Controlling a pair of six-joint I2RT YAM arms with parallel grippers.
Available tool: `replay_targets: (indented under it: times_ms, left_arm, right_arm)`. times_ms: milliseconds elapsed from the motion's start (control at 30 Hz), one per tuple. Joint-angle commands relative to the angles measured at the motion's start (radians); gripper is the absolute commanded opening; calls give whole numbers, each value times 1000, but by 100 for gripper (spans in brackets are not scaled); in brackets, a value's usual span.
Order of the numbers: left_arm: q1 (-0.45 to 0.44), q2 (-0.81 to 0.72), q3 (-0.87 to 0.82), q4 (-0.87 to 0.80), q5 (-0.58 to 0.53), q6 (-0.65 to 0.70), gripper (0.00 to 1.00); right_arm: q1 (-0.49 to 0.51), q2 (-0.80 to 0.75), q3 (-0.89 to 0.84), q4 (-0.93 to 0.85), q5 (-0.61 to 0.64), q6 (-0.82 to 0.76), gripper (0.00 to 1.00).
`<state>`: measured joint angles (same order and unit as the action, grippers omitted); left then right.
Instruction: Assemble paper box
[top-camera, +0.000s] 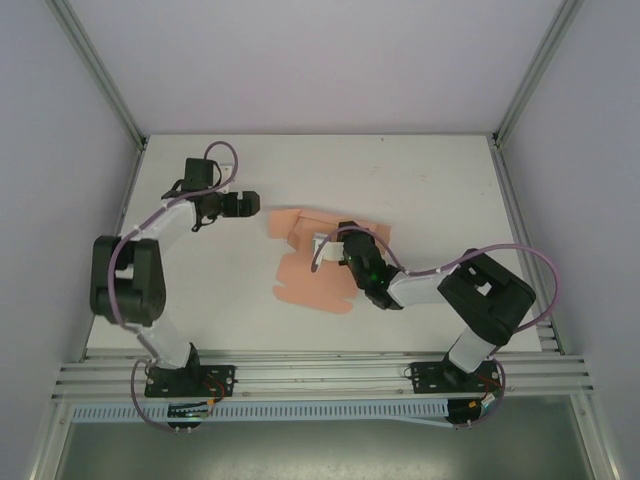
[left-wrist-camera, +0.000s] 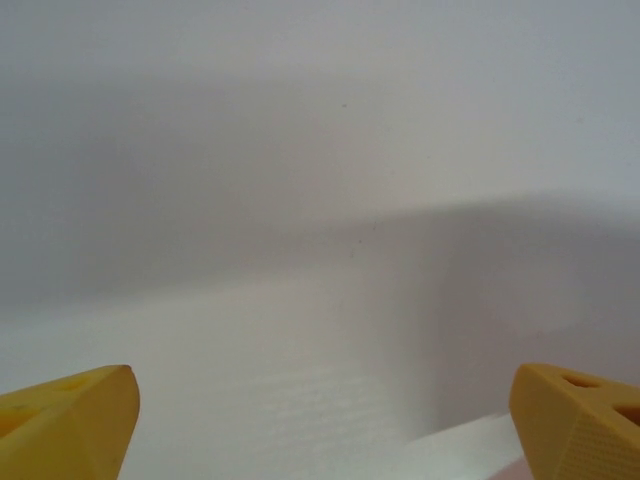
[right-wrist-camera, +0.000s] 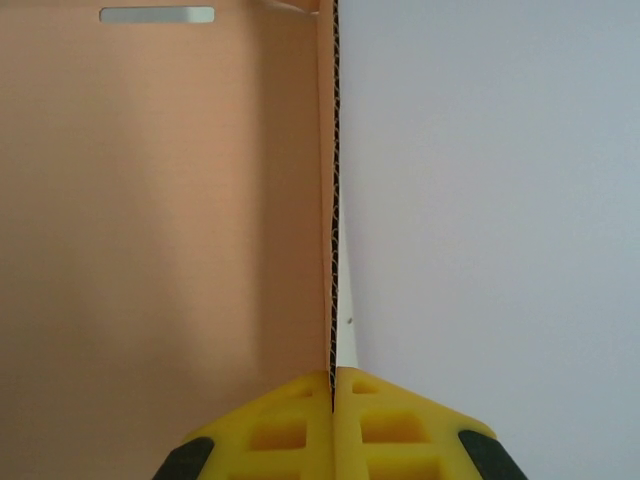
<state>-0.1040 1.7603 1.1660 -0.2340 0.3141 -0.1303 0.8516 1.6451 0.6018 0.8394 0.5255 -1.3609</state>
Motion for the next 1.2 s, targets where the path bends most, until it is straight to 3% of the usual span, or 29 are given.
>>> replay_targets:
  times_ms: [0,167,400,633,800,1067,1167]
  left_arm:
    - [-7,101,99,27,141,3,88]
    - [-9,206,188,51,339,68,79]
    - [-33,204,97,123,525,152,75]
    - [-138,128,-63,201,434,123,71]
    - [-170,63,-230,459,479,41,71]
    - [-173,93,-208,501,456,63,68]
    - [-173,82,-196,495,398,105,68]
  right_arm:
    - [-38,37,42,114,-58,-86,0]
    - [-76,77,87,113,-123,-89,0]
    - [-101,162,106,219,-128,-124,0]
    - [-64,221,65,307,-49,-141,0]
    - [-59,202,55,287,-44,-103,0]
    - [-28,168,48,237,-64,-111,0]
    - [-17,167,40,227,-58,-115,0]
